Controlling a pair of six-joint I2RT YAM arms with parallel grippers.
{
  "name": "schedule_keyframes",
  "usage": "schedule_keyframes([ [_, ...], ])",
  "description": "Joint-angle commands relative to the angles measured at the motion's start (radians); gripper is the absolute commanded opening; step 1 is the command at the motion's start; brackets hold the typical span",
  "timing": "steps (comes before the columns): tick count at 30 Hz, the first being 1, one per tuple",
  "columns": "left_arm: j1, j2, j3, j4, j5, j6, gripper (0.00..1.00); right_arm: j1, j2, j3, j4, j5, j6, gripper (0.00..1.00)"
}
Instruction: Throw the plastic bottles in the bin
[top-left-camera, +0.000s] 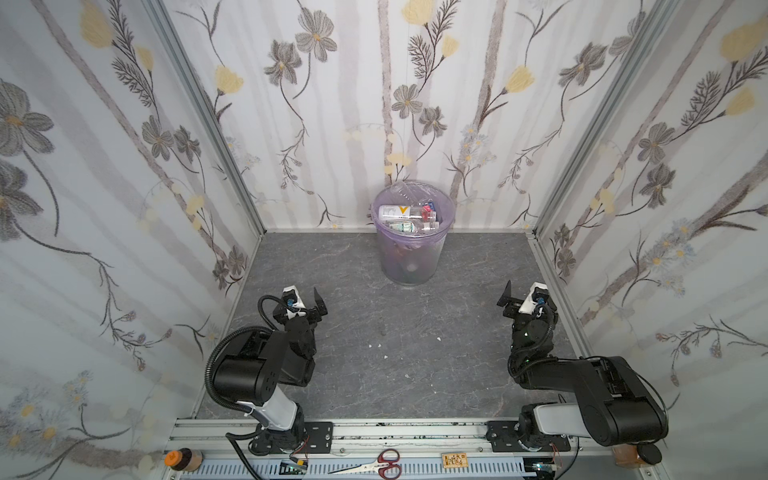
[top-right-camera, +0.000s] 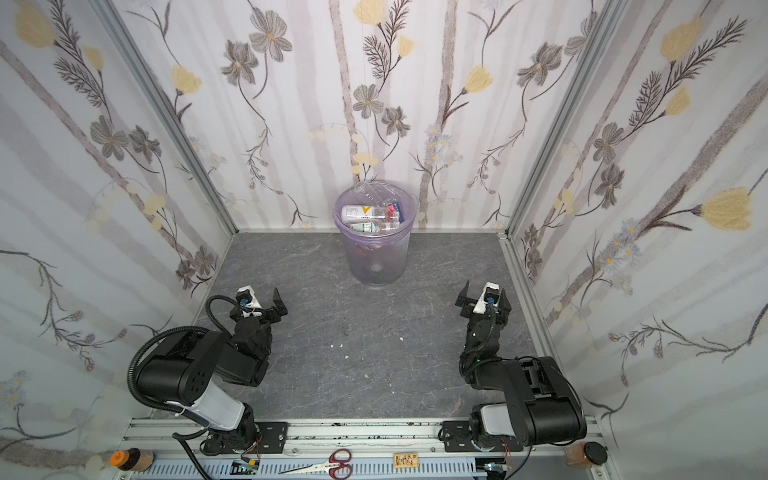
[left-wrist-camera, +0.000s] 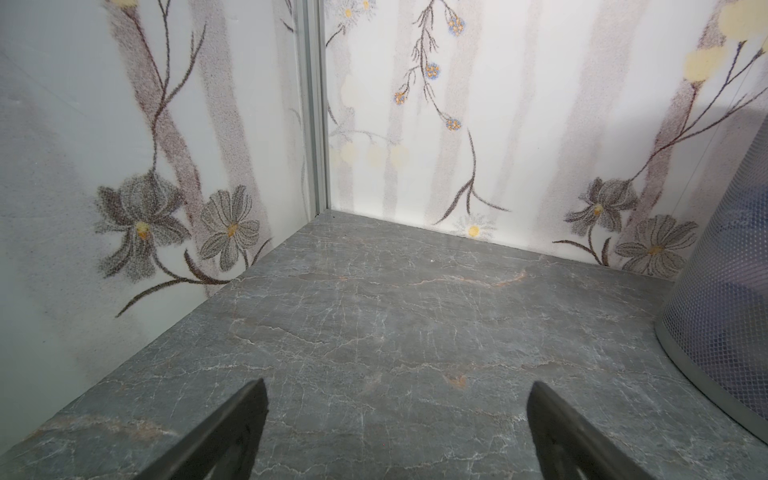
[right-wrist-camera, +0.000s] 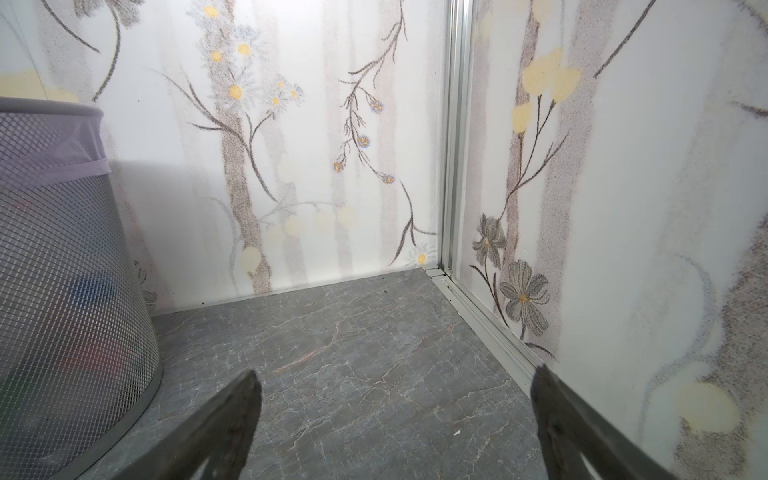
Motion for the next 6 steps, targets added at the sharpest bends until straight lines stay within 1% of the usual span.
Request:
schedule_keyframes([
  [1, 0.002, 0.000, 0.006, 0.024, -0.002, 0.006, 1.00, -0.026, -0.007, 0.024, -0.072, -0.086, 0.024, 1.00],
  [6, 0.002, 0.000, 0.006, 0.023, -0.002, 0.006, 1.00, -0.028, -0.010, 0.018, -0.063, -0.089, 0.022, 1.00],
])
